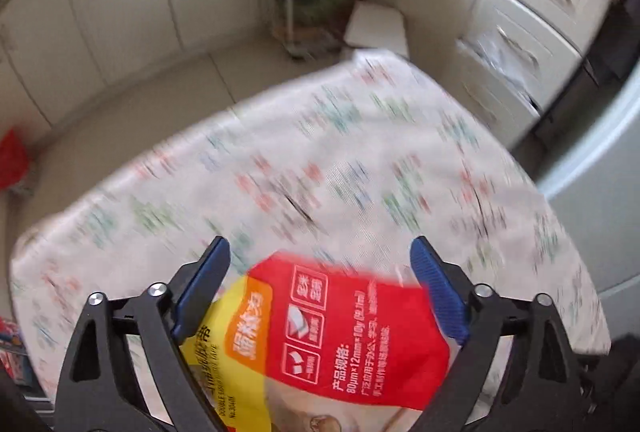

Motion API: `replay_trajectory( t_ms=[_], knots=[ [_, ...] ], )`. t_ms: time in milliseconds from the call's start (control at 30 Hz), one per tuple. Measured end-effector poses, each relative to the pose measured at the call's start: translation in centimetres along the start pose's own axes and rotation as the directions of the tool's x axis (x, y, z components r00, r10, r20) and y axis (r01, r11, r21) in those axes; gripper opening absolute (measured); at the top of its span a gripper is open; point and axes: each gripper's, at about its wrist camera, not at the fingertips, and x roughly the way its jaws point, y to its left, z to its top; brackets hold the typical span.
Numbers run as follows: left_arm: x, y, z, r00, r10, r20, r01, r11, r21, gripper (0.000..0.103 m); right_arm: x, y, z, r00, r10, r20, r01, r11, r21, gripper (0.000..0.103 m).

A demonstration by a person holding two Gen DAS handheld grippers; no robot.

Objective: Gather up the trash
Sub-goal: 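Grasp the snack wrapper with the left tool while the right tool grasps the water bottle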

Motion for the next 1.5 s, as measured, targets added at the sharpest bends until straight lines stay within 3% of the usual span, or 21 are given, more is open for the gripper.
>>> replay_trajectory(
  t_ms=[67,133,433,500,567,767,867,967,1133,1200,1333,1500],
  knots=[
    [-0.2,-0.4,-2.0,0.998,-0.065,0.004,0.065,0.997,-0.039,0.086,-0.6,-0.2,-0.4,1.0,0.014,-0.018,-0.014,1.0,-0.002,0.041],
    [-0.8,-1.0,-3.5,0.997,-0.08,0.016,0.081,0.995,-0.057,0.086,-1.4,-0.4,-1.3,0.999,0.029,-0.035,-0.03,1.0,-0.007,0.04],
    [-4.2,-7.1,-9.7,0.99,-0.137,-0.046,0.137,0.991,0.008,0.086,-6.4,1.4,-7.4,0.996,0.045,-0.083,-0.051,0.996,-0.072,0.04],
    [-6.1,-7.9,-10.9,0.991,-0.135,-0.015,0.136,0.991,0.006,0.086,-7.3,1.2,-8.4,0.995,0.047,-0.082,-0.053,0.997,-0.061,0.04],
    [-8.6,-7.4,-11.9,0.989,-0.145,0.044,0.147,0.988,-0.055,0.086,-8.0,1.2,-9.0,0.996,0.041,-0.074,-0.045,0.997,-0.056,0.041],
    [-16.4,-3.6,-16.0,0.968,-0.059,0.243,0.121,0.961,-0.25,0.087,-9.4,2.1,-9.4,1.0,0.008,-0.01,-0.009,0.996,-0.087,0.057],
    [-19.0,-1.0,-19.5,0.955,0.041,0.295,0.079,0.919,-0.385,0.088,-9.3,2.6,-9.6,1.0,0.005,0.0,-0.005,0.996,-0.084,0.058],
    [-19.9,1.6,-23.3,0.959,0.129,0.254,0.02,0.859,-0.511,0.088,-9.2,3.0,-9.5,1.0,-0.014,0.009,0.015,0.995,-0.1,0.058],
    [-19.7,4.3,-26.7,0.965,0.223,0.137,-0.091,0.778,-0.621,0.088,-8.8,2.0,-9.3,1.0,-0.031,0.0,0.031,0.996,-0.085,0.058],
    [-19.5,4.3,-27.4,0.963,0.247,0.106,-0.134,0.784,-0.606,0.088,-8.7,1.8,-9.6,0.999,-0.032,-0.004,0.032,0.997,-0.075,0.058],
    [-17.2,2.4,-27.4,0.96,0.279,0.009,-0.242,0.846,-0.474,0.088,-8.4,1.7,-9.6,1.0,-0.02,-0.016,0.019,0.998,-0.06,0.058],
    [-15.1,0.1,-27.1,0.945,0.324,-0.048,-0.322,0.892,-0.317,0.088,-8.2,2.1,-9.5,1.0,-0.018,-0.011,0.018,0.999,-0.052,0.063]
  ],
)
